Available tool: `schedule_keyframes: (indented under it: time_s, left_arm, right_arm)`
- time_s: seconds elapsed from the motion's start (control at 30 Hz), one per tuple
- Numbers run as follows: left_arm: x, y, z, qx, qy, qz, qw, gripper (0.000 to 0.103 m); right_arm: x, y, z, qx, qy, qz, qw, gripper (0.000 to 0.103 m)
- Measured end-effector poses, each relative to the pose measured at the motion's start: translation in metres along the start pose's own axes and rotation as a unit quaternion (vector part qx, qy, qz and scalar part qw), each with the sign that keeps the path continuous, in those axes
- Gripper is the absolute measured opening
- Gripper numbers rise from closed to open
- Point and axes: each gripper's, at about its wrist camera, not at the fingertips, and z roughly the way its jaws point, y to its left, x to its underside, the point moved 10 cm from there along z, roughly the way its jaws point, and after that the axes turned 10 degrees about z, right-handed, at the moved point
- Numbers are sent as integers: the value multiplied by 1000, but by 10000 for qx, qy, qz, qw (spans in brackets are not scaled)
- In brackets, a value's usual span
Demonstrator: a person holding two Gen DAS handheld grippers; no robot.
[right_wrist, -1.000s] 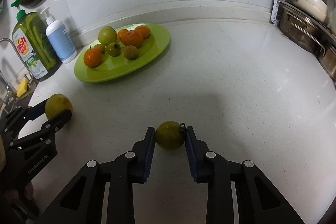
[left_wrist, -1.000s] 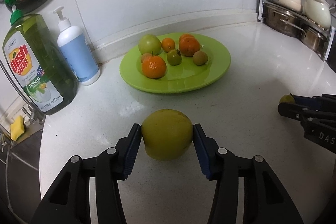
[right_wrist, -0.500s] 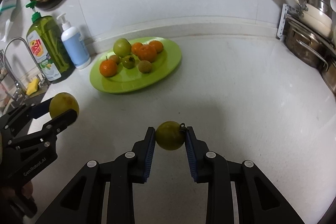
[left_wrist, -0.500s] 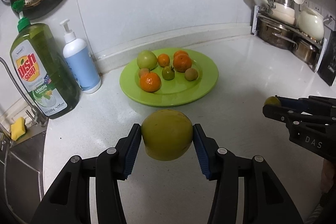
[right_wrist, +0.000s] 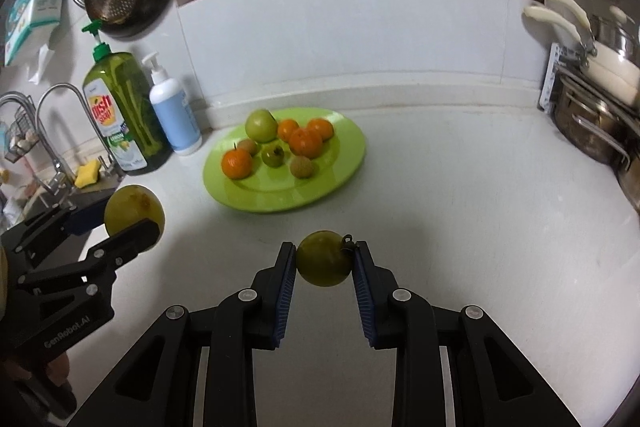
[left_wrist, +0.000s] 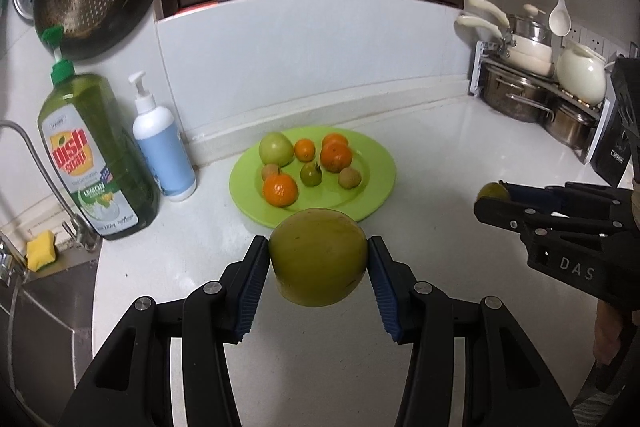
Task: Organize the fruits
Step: 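Carry the yellow pomelo and green tomato in both grippers onto the plate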
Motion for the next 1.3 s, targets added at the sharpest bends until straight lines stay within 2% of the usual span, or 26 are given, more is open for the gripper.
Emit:
schedule_keyframes:
  time_s: [0.27,0.5,0.77,1.07,1.3]
  left_arm:
    - [-24,0,-5,16,-240,-23,9997,49]
    - [-45,4,4,61,-347,-78,9993,49]
    - [-58,10,29,176,-246,-171,9994,49]
    - [-72,18,61,125,-149,-160,9997,49]
    - [-70,20,88,137,31,-211,9997,49]
  right_arm:
    - [-27,6,-11,-118,-268,-147,9995,30]
    - [-48,12,-6,-202,-380,-300,9986,30]
    - [-71,17,18,-344,-323,-470,9978,30]
    - [-95,21,54,-435,-218,-699,9964,30]
    - [-99,22,88,-523,23,-859,9949,30]
